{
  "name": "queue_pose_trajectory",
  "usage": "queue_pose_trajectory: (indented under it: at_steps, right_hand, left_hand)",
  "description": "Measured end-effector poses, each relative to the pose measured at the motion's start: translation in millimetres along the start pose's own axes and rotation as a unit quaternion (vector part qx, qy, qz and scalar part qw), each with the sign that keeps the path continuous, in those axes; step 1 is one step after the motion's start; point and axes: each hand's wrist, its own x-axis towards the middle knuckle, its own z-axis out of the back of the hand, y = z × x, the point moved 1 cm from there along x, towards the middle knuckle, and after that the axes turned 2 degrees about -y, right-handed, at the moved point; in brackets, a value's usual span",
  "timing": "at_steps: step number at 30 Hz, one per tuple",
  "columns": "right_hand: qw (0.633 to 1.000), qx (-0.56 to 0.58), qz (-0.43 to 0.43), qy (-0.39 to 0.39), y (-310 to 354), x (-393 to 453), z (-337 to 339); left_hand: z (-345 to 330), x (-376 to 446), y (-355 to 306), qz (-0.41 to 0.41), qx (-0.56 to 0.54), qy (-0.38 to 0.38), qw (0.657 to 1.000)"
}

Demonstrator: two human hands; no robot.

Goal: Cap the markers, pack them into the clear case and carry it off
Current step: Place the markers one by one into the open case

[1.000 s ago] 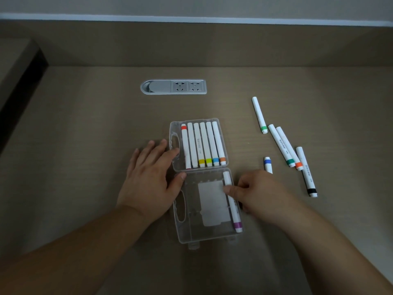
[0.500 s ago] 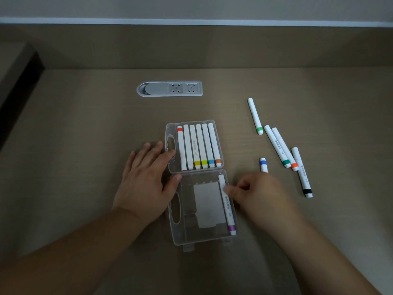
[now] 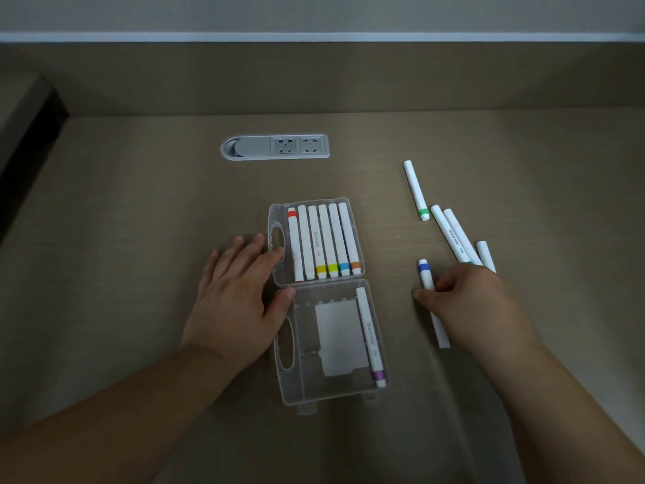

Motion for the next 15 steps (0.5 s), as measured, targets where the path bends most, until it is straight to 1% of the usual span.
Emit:
queue_pose_trajectory:
  at_steps: [2, 3, 4, 5, 6, 7, 9, 10, 11, 13, 15]
  right_hand:
    - [1.000, 0.015, 0.008, -0.003, -0.2, 0.4, -0.7]
    - [0.999, 0.050, 0.007, 0.001, -0.3, 0.5, -0.1]
    - [0.994, 0.108, -0.002, 0.014, 0.0, 0.0, 1.0]
    - [0.981, 0.187, -0.015, 0.043, 1.1, -1.0, 1.8]
    - [0.956, 0.278, -0.031, 0.087, 2.6, -2.4, 2.6]
    - [0.918, 0.370, -0.046, 0.137, 4.5, -4.1, 2.6]
    - [0.827, 0.512, -0.066, 0.223, 10.8, -8.0, 3.7]
    - [0.787, 0.557, -0.071, 0.255, 14.2, -10.0, 4.5]
    - [0.756, 0.588, -0.072, 0.278, 17.7, -11.8, 5.3]
    - [0.713, 0.625, -0.071, 0.309, 21.8, -13.4, 5.2]
    - [0.679, 0.649, -0.066, 0.336, 23.8, -13.7, 5.0]
  left_hand:
    - [-0.4, 0.1, 0.6, 0.001, 0.000, 0.000, 1.000]
    - [-0.7, 0.3, 0.5, 0.001, 0.000, -0.001, 1.000]
    - [-1.0, 0.4, 0.5, 0.001, 0.000, -0.001, 1.000]
    - [-1.0, 0.3, 0.7, 0.001, 0.001, -0.001, 1.000]
    - [-1.3, 0.3, 0.9, 0.001, 0.002, 0.000, 1.000]
    - [-1.3, 0.1, 1.1, 0.001, 0.003, 0.000, 1.000]
    - [-0.8, -0.2, 1.0, 0.000, 0.005, 0.002, 1.000]
    - [-0.5, -0.2, 0.8, 0.001, 0.005, 0.002, 1.000]
    - [0.0, 0.0, 0.5, 0.001, 0.004, 0.002, 1.000]
    - [1.0, -0.1, 0.3, 0.001, 0.004, 0.004, 1.000]
    - [0.8, 0.0, 0.1, 0.000, 0.005, 0.004, 1.000]
